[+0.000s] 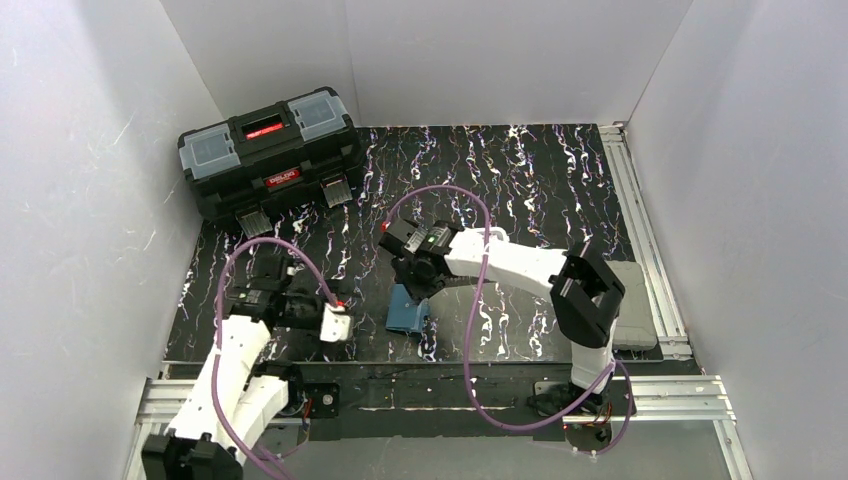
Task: Put the credit cards into the card holder
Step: Close the card holder at the center of the board.
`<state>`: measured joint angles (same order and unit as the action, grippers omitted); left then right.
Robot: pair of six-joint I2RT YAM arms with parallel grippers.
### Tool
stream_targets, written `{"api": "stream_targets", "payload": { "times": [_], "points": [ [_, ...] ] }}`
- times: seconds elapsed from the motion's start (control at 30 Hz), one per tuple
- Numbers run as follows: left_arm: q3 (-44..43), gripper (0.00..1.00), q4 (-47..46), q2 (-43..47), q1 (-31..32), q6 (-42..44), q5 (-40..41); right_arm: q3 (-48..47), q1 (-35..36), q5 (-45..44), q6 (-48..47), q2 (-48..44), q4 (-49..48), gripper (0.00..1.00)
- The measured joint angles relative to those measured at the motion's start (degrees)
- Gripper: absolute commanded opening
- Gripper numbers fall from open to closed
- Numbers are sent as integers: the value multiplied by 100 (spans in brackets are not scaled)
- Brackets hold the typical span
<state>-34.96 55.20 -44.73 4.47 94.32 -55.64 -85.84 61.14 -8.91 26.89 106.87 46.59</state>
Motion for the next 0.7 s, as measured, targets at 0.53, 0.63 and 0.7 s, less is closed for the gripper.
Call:
{"api": "stream_targets", "payload": {
  "times": [0.53, 0.63, 0.7],
  "points": [
    [-28, 63, -1530, -2179, 2214, 1014, 780, 518, -555, 472, 39, -17, -83, 43],
    [-66, 55, -1670, -2411, 2310, 1126, 887, 525, -566, 529, 37, -48, -136, 43],
    [-70, 53, -1746, -2529, 2343, 1161, 920, 522, -595, 592, 35, -74, -184, 43]
  ]
}}
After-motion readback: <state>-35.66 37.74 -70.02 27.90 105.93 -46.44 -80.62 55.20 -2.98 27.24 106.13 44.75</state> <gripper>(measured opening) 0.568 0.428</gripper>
